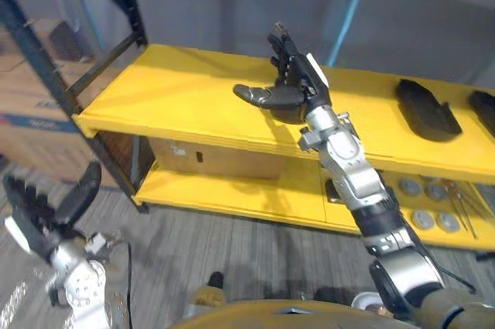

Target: Walk over and take three plastic housings, then place them on the shelf

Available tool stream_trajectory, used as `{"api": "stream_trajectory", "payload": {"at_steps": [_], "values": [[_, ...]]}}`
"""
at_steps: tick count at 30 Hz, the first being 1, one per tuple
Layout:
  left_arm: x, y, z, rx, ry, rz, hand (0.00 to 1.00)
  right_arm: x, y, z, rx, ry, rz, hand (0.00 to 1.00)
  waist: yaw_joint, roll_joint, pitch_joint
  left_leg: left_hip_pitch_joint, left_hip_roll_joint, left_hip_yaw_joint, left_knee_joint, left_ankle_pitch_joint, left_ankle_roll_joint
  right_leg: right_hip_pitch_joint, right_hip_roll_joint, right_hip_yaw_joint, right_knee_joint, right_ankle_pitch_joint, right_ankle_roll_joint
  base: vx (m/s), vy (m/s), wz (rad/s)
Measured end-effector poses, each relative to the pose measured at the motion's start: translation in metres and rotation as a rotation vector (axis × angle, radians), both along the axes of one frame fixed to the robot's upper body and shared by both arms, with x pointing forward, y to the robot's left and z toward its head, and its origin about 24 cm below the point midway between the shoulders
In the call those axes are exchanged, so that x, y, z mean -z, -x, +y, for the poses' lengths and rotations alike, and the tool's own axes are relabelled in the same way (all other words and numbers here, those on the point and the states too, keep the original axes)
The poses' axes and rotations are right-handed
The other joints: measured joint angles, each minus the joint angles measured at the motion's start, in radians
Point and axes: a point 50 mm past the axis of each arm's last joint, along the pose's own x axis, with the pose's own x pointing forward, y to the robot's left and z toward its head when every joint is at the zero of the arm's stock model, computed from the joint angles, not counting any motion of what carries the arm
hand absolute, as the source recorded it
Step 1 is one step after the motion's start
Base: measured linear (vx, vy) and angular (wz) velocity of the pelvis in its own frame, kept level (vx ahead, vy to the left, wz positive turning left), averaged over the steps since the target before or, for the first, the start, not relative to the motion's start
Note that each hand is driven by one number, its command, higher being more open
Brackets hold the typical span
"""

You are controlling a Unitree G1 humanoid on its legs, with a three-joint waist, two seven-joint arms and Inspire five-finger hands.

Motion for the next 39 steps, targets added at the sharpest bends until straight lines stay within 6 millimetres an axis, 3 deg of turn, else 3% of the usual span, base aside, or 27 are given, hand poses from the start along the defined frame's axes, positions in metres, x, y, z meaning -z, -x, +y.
{"api": "stream_trajectory", "payload": {"at_steps": [3,6,8,9,13,16,20,22,25,31,39], "values": [[0.045,0.046,0.009,-0.184,0.108,0.177,1.0,-0.002,-0.013,0.012,0.042,0.03,0.01,1.0,0.032,0.003,0.003,-0.015,-0.012,-0.018,0.003,0.002,0.005,-0.001,-0.008,-0.026,0.0,0.0,0.0,0.01,0.006,0.28],[0.073,0.071,0.006,-0.099,0.206,0.302,1.0,0.0,-0.021,0.009,0.114,0.029,0.034,1.0,0.067,0.01,0.013,-0.018,-0.013,-0.027,0.003,0.004,0.006,0.001,-0.008,-0.032,0.0,0.001,-0.002,0.01,-0.008,0.1],[0.093,0.074,-0.007,0.061,0.301,0.387,1.0,0.001,-0.027,0.007,0.183,0.019,0.051,1.0,0.07,0.023,0.023,-0.024,-0.011,-0.038,0.003,0.007,0.006,0.001,-0.008,-0.041,0.001,0.001,-0.001,-0.02,-0.009,0.14],[0.109,0.071,-0.022,0.224,0.391,0.451,1.0,0.003,-0.031,0.008,0.237,-0.002,0.071,1.0,0.069,0.038,0.035,-0.024,-0.007,-0.04,0.003,0.008,0.006,-0.001,-0.006,-0.042,0.004,0.0,0.0,-0.05,-0.016,0.03],[0.135,0.052,-0.066,0.538,0.602,0.482,1.0,0.015,-0.037,0.008,0.371,-0.069,0.149,1.0,0.062,0.074,0.08,-0.018,0.006,-0.033,0.003,0.01,0.002,-0.011,-0.005,-0.038,0.025,0.0,0.001,-0.05,-0.019,-0.11],[0.138,0.027,-0.094,0.754,0.685,0.43,1.0,0.018,-0.04,0.004,0.425,-0.104,0.181,1.0,0.042,0.109,0.125,-0.043,0.015,-0.027,0.003,0.013,-0.002,-0.063,-0.007,-0.016,0.06,-0.002,-0.001,-0.05,-0.012,-0.18],[0.131,-0.011,-0.115,0.918,0.711,0.32,1.0,-0.007,-0.046,0.009,0.389,-0.118,0.116,1.0,0.006,0.183,0.216,-0.086,0.024,-0.012,0.004,0.021,-0.014,-0.142,-0.016,-0.004,0.11,-0.001,-0.001,-0.06,-0.011,-0.21],[0.128,-0.021,-0.118,0.938,0.713,0.29,1.0,-0.018,-0.049,0.012,0.357,-0.111,0.092,1.0,0.007,0.202,0.247,-0.088,0.028,-0.013,0.004,0.041,-0.022,-0.162,-0.017,0.011,0.136,-0.004,-0.007,0.02,-0.054,-0.19],[0.126,-0.028,-0.122,0.946,0.725,0.267,1.0,-0.03,-0.051,0.015,0.328,-0.092,0.056,1.0,0.002,0.199,0.26,-0.106,0.029,-0.012,0.005,0.059,-0.004,-0.193,-0.024,0.013,0.179,-0.024,-0.012,0.07,-0.089,-0.01],[0.127,-0.03,-0.133,0.992,0.735,0.292,1.0,-0.054,-0.059,0.013,0.33,-0.065,0.006,1.0,-0.01,0.195,0.306,-0.099,0.021,-0.018,0.005,0.056,-0.008,-0.22,-0.051,0.009,0.279,-0.099,-0.017,0.03,-0.078,0.08],[0.132,-0.024,-0.132,0.981,0.763,0.323,1.0,-0.055,-0.06,0.006,0.345,-0.059,-0.003,1.0,-0.014,0.204,0.319,-0.08,0.024,-0.019,0.005,0.052,-0.013,-0.225,-0.061,0.007,0.336,-0.137,-0.024,-0.03,-0.064,0.0]]}}
